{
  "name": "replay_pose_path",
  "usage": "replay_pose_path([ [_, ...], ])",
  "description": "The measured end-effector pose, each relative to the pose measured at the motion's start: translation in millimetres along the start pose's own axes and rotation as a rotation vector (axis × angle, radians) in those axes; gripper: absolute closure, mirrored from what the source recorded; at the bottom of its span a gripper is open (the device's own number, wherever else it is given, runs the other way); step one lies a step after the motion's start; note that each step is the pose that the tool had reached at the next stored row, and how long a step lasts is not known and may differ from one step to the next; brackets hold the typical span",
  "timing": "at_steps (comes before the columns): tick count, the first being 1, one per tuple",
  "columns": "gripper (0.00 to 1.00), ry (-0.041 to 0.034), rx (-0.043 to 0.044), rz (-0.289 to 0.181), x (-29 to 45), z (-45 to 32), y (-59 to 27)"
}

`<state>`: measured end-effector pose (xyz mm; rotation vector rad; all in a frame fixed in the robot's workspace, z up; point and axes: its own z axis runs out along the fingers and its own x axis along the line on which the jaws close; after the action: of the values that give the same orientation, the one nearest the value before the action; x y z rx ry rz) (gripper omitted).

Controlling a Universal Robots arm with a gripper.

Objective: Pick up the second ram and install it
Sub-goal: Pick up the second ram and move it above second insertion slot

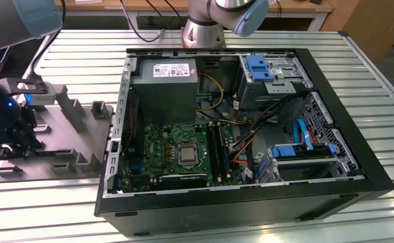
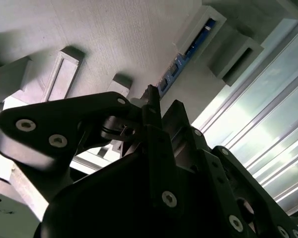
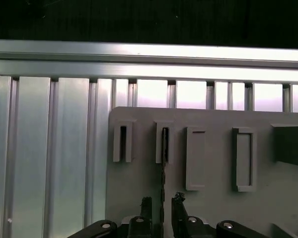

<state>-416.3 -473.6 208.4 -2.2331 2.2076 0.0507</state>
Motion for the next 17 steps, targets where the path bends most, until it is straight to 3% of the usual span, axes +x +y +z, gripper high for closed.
replay_pose_path([
  [17, 0.7, 0.0002, 0.0057, 0.0, -2.3, 10.2, 4.8],
])
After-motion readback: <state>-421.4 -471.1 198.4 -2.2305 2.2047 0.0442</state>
